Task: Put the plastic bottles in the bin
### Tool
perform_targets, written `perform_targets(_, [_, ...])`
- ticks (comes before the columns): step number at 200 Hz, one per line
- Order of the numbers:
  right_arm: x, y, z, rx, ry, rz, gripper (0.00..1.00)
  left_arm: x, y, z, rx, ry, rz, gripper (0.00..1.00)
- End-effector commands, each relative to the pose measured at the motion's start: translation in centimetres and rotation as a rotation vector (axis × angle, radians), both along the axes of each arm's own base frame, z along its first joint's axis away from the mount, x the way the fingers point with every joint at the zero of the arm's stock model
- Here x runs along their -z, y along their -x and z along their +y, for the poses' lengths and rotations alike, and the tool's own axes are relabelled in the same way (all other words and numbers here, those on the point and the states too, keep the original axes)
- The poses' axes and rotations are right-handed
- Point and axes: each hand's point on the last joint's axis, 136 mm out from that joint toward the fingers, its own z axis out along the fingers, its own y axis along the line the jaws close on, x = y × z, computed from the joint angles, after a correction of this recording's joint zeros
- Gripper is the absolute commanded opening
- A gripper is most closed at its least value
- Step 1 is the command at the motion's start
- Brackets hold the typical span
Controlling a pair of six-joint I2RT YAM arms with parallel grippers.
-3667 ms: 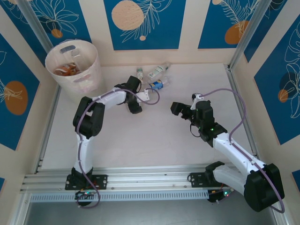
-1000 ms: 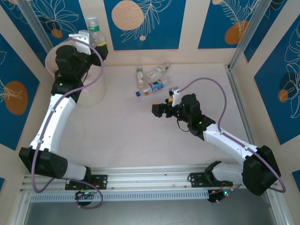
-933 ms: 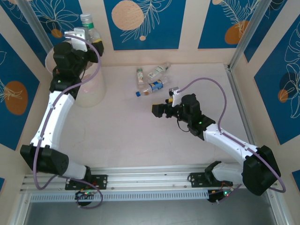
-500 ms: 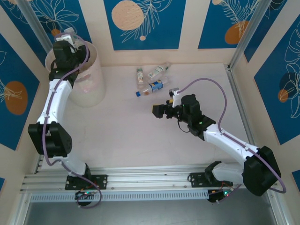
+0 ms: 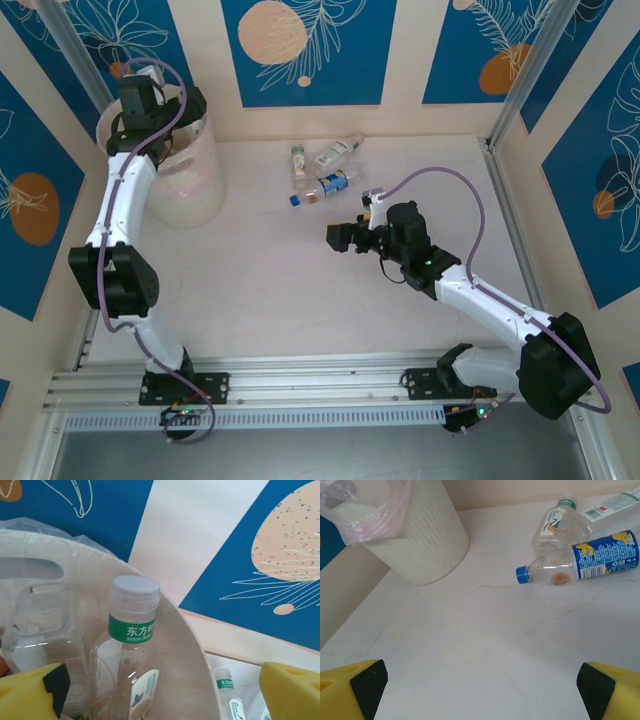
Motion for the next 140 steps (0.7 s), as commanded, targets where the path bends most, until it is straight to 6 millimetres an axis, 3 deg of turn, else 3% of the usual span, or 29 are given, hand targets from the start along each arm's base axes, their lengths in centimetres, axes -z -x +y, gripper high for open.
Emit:
perform_targets(1, [-1.2,-0.1,-0.2,0.010,0.005,-0.041,1.00,-1.1,0.1,-0.2,0.024,0.015,-0.011,0.99])
perform_targets(67, [-1.2,-0.7,-0.8,0.056,0.015,-0.044,1.00,-0.1,0.3,-1.3,0.082,0.036,0.015,1.00])
perform_targets(114, [-0.2,-2.0,-3.0,0.174,0.005,0.020,1.00,-2.1,2.4,-4.2,0.183,0.039,-0.066,1.00])
perform_targets(140, [0.1,-2.5,-3.9,0.204,-0.035,0.065,1.00,-2.5,1.3,-2.7,0.103,-0.034,-0.082,1.00])
